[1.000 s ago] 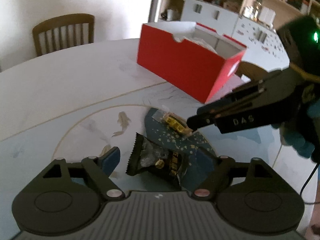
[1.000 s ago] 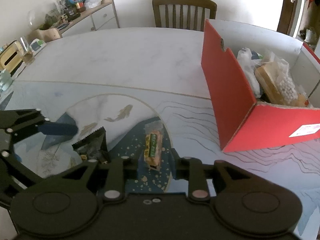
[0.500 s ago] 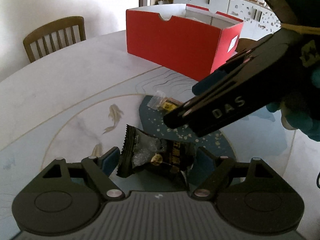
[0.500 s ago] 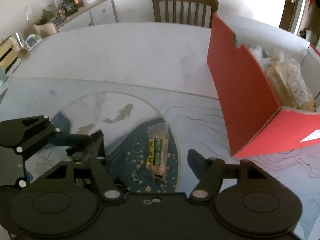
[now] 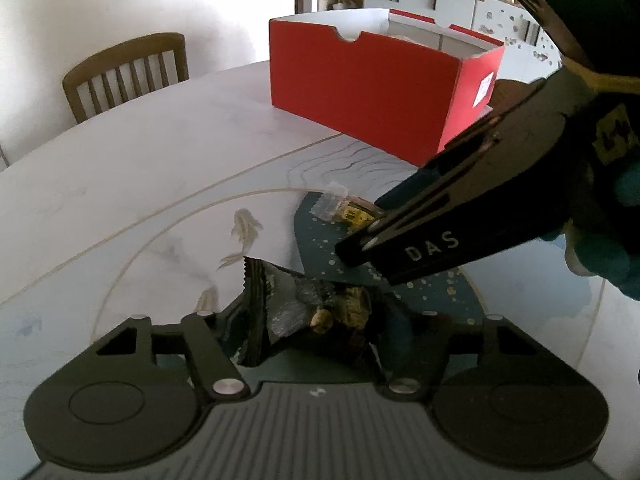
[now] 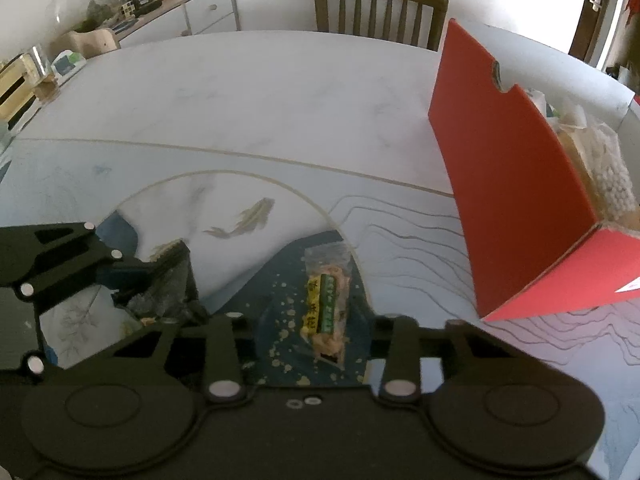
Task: Organize objects
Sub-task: 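Carry the black packet and yellow snack bar over the red shoebox with both tools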
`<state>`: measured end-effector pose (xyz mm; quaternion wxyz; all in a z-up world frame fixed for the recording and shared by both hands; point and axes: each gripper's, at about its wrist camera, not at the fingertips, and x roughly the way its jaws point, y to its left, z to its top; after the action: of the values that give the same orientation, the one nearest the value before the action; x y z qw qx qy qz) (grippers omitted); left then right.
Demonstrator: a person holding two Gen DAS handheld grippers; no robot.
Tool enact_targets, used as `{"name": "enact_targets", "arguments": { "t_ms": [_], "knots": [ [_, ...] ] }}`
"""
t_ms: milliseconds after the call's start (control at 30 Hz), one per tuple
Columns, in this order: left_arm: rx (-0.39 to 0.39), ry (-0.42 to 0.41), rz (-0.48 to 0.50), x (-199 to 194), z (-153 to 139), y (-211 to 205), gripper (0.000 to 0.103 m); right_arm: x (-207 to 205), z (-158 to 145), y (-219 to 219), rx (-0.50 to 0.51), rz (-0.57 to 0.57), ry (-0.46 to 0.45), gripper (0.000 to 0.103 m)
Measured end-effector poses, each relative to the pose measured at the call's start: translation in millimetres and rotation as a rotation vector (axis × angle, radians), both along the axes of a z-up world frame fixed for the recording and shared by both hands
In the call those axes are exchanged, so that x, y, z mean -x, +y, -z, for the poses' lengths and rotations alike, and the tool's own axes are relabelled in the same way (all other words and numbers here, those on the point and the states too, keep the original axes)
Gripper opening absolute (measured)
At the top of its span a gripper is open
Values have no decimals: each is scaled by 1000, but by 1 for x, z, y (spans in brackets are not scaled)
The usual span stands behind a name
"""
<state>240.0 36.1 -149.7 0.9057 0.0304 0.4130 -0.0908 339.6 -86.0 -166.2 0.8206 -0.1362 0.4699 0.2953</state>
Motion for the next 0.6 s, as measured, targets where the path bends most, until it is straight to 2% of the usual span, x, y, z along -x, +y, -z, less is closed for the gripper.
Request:
{"name": "enact_targets", "arguments": {
  "t_ms": [33, 133, 333, 600],
  "knots": [
    [5, 0, -8, 0, 0, 1, 57, 0, 0, 0, 6, 0, -5, 30],
    [23, 13, -36, -1, -3, 6, 46, 0, -1, -3, 14, 14, -10, 22],
    [98, 51, -74, -4, -6, 15, 43, 2, -9, -14, -5, 54, -6, 21],
    [191, 69, -104, 5, -28, 16, 43, 22, -45, -39, -53, 54, -14, 21]
  ]
}}
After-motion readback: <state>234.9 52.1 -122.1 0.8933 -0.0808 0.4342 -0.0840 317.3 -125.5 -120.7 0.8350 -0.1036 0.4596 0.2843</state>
